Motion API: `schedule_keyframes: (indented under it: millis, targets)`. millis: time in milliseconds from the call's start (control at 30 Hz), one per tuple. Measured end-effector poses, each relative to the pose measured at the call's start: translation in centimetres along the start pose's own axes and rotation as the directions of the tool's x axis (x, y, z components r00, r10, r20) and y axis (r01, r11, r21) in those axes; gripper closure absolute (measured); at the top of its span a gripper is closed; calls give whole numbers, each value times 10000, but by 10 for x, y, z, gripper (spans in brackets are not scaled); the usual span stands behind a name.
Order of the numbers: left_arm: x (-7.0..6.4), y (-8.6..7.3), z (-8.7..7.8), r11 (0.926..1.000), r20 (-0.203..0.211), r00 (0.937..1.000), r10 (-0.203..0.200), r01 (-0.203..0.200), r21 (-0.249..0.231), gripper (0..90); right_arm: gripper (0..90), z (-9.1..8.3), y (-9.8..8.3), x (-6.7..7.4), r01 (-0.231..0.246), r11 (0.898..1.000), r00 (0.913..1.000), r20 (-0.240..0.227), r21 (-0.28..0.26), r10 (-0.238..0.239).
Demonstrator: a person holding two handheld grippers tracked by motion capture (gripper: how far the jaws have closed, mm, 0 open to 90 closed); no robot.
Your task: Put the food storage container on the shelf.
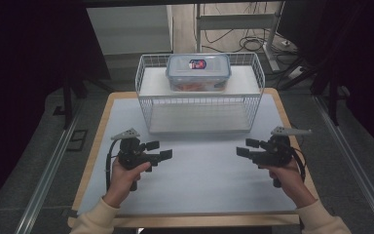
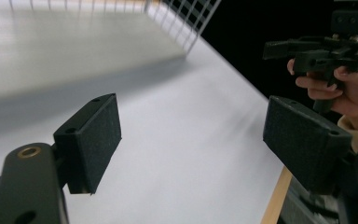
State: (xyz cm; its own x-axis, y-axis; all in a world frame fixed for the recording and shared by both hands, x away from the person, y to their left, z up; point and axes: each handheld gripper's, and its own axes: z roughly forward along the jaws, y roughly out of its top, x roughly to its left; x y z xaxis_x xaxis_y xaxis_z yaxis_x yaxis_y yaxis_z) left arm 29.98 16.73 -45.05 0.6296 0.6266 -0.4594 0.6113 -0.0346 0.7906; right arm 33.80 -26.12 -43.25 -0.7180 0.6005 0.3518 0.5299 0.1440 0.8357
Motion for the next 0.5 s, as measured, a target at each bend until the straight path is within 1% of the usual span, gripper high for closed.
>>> schedule_keyframes:
  millis: [67, 133, 167, 200, 267, 333, 400, 433, 500]
  targets:
    - [1, -7, 5, 9997, -125, 9999, 9, -6, 232, 191, 308, 1, -17, -2, -31, 10000, 10000, 52, 63, 31]
    - [1, -11, 10, 9992, -255, 9997, 38, -28, 390, 191, 304, 3, -26, -5, -30, 9997, 10000, 57, 245, 28]
    - [2, -11, 11, 9991, -292, 9996, 51, -39, 419, 191, 299, 4, -29, -5, -22, 9989, 9998, 181, 461, 13]
    - [2, -12, 12, 9991, -281, 9996, 16, -4, 422, 191, 297, 4, -30, -5, 20, 9989, 9997, 233, 466, -31]
    - [2, -13, 13, 9991, -266, 9996, -17, 28, 418, 193, 295, 3, -30, -4, 2, 9993, 9999, 145, 369, -8]
    - [3, -14, 13, 9994, -300, 9995, -85, 95, 339, 194, 284, 2, -29, -2, 148, 9998, 9998, 151, 166, -150]
    - [3, -14, 15, 9994, -295, 9994, -154, 163, 309, 195, 271, 1, -31, -1, 453, 9990, 9985, 324, -22, -452]
    - [3, -15, 17, 9993, -339, 9994, -89, 101, 352, 194, 263, 1, -32, -1, 635, 9980, 9970, 448, -81, -630]
    - [3, -17, 19, 9991, -464, 9989, 67, -47, 430, 195, 240, 2, -36, -2, 744, 9972, 9960, 499, -74, -740]
